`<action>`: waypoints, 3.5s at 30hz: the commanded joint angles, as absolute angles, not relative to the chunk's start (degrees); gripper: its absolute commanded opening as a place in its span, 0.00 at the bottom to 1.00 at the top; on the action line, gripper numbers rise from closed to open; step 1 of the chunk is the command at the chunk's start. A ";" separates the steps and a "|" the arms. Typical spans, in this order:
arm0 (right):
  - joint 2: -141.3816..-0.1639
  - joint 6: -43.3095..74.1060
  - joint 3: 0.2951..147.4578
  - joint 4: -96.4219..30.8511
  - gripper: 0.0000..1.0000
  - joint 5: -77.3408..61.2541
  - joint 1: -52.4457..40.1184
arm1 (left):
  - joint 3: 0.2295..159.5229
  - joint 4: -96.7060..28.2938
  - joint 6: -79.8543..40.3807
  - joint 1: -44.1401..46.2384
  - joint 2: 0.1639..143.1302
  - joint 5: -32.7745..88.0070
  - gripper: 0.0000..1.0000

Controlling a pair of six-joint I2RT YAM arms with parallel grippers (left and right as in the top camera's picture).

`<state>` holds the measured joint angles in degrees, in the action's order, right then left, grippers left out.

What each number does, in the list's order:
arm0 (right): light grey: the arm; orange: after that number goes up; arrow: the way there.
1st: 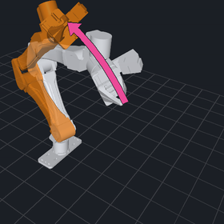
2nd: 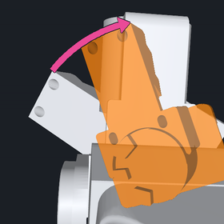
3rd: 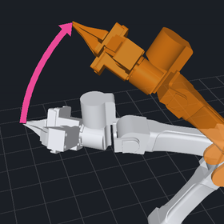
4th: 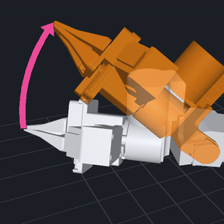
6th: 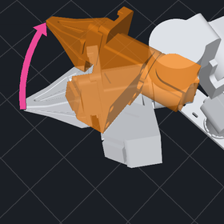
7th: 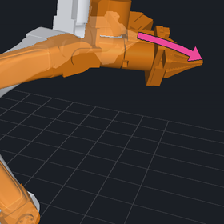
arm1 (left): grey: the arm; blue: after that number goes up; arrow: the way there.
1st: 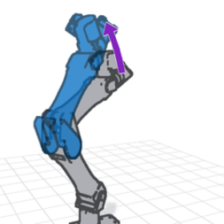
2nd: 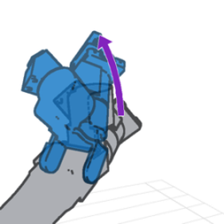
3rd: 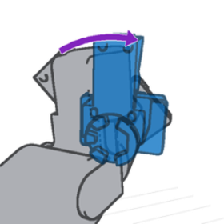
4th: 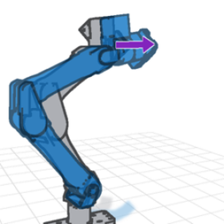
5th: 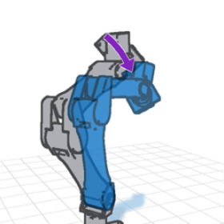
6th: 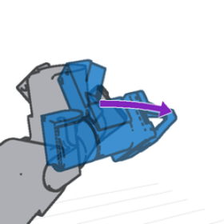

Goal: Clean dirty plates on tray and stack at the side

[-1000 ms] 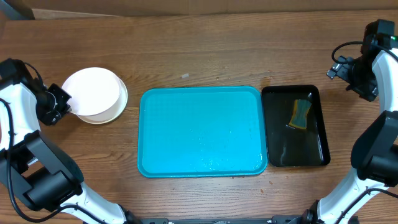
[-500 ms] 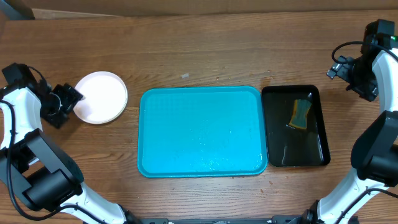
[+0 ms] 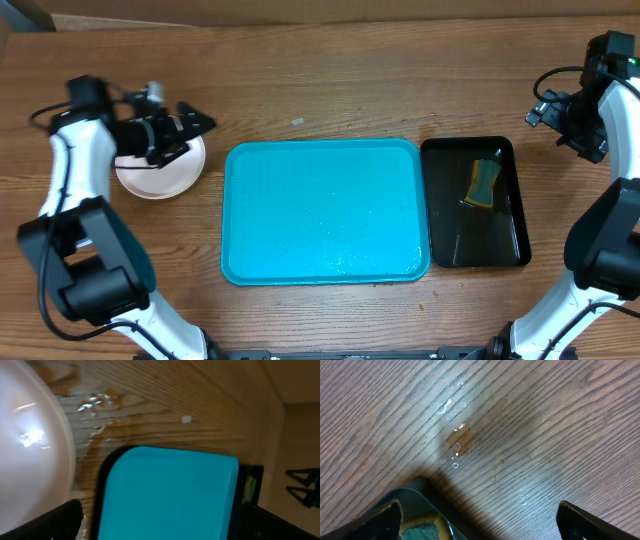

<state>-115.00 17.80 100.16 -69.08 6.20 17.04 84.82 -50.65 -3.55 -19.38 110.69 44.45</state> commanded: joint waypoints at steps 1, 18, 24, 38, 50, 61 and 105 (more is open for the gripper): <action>-113.97 18.04 100.55 -69.01 1.00 6.39 16.91 | 84.73 -49.17 -3.22 -15.07 110.56 41.15 1.00; -113.97 18.04 100.55 -68.99 1.00 6.39 16.91 | 84.73 -47.70 -5.34 -4.14 110.56 25.74 1.00; -113.97 18.04 100.55 -69.01 1.00 6.39 16.91 | 84.73 -47.70 -5.32 -4.14 110.56 22.06 1.00; -97.65 18.04 100.49 -68.23 1.00 6.39 11.25 | 84.73 -47.70 -5.32 -4.14 110.56 21.39 1.00; -65.84 18.04 100.51 -68.18 1.00 6.37 -7.44 | 84.73 -47.70 -5.32 -4.14 110.56 21.39 1.00; -41.89 10.28 99.07 -67.26 1.00 8.99 -14.37 | 84.73 -47.70 -5.32 -4.14 110.56 21.39 1.00; -0.16 3.14 0.43 12.10 1.00 -1.08 -5.93 | 84.73 -47.70 -5.32 -4.14 110.56 21.39 1.00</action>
